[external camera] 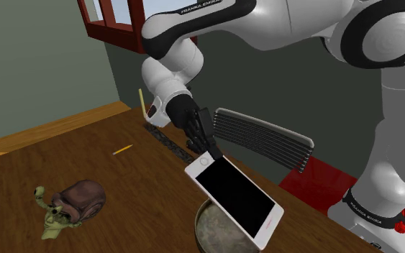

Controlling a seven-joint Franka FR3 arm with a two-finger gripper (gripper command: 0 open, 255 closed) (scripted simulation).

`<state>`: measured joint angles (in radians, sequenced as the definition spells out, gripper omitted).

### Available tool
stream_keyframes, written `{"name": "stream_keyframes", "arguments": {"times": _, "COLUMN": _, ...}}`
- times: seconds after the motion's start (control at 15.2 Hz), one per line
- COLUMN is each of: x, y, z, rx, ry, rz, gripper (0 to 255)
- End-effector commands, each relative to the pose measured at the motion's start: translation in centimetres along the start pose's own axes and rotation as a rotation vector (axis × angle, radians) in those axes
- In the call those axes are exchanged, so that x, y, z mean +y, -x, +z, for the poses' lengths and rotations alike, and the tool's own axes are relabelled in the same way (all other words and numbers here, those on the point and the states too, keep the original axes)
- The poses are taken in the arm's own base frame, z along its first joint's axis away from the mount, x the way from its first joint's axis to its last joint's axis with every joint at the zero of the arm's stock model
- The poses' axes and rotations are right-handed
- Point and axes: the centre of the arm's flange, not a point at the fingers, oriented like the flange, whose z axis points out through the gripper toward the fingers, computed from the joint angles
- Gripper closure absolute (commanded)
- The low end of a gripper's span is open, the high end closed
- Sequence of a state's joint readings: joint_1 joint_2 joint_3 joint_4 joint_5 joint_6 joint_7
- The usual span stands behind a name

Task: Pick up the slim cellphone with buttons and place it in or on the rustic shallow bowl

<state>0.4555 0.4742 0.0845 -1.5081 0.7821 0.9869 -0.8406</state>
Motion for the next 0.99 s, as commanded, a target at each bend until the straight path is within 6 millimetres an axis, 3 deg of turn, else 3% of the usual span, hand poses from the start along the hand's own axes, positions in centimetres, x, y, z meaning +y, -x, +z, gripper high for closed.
{"name": "stream_keyframes", "arguments": {"times": 0.0, "x": 0.7, "y": -0.2, "z": 0.6, "rx": 0.001, "ry": 0.0, "rz": 0.001, "gripper": 255}}
{"name": "stream_keyframes", "arguments": {"times": 0.92, "x": 7.7, "y": 0.1, "z": 2.8, "rx": 0.001, "ry": 0.0, "rz": 0.001, "gripper": 255}}
